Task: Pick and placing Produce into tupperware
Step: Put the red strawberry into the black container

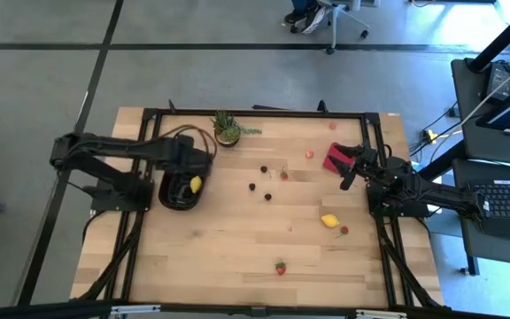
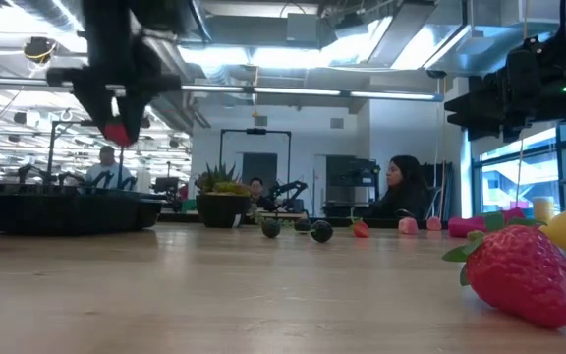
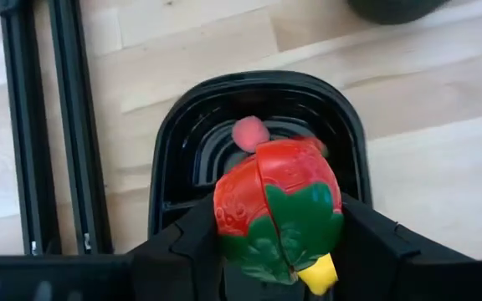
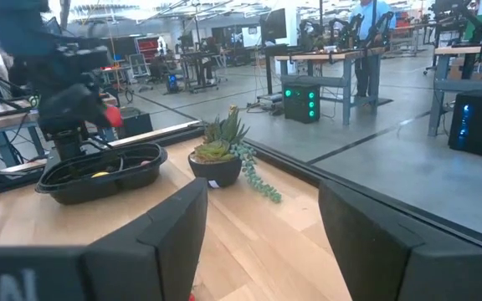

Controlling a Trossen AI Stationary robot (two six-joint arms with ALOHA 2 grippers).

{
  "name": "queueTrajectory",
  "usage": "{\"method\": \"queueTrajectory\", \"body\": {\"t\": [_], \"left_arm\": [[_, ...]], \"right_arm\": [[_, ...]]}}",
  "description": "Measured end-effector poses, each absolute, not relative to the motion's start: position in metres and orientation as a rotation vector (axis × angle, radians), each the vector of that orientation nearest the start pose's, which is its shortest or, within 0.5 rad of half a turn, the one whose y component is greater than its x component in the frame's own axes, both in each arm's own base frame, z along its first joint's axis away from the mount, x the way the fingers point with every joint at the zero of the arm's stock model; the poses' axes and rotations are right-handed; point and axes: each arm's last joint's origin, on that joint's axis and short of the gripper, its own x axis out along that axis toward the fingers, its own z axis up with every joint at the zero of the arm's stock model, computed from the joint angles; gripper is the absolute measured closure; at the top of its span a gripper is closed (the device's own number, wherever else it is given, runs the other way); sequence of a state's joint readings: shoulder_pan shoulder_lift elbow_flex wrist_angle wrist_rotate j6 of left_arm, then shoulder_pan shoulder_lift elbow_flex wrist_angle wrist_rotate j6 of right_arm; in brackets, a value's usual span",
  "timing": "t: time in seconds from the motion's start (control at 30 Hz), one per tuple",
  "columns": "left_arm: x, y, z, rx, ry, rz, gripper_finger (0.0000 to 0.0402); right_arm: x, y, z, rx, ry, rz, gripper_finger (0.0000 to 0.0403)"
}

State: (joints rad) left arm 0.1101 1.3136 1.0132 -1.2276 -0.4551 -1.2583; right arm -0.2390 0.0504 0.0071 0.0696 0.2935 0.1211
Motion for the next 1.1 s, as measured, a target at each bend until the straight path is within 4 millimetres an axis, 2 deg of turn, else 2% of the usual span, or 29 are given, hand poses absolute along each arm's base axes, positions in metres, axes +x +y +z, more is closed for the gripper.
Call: {"method": "queueTrajectory", "body": {"t": [0.2,0.37,0.57,0.8,1.1], "left_arm": [[0.215,0.061,0.232,-0.747,1.096,1.286,0.0224],[0.222,0.071,0.209,-0.765,1.190,1.281,0.0223],[0.228,0.080,0.192,-0.726,1.289,1.288,0.0222],[0.230,0.083,0.184,-0.701,1.328,1.290,0.0211],[0.230,0.084,0.184,-0.729,1.339,1.278,0.0198]], "right_arm": [[0.094,-0.032,0.169,0.120,-0.059,-0.531,0.0171],[0.094,-0.032,0.169,0.120,-0.058,-0.531,0.0171],[0.094,-0.032,0.169,0.120,-0.058,-0.530,0.0171],[0.094,-0.032,0.169,0.120,-0.058,-0.530,0.0171],[0.094,-0.032,0.169,0.120,-0.058,-0.531,0.0171]]}}
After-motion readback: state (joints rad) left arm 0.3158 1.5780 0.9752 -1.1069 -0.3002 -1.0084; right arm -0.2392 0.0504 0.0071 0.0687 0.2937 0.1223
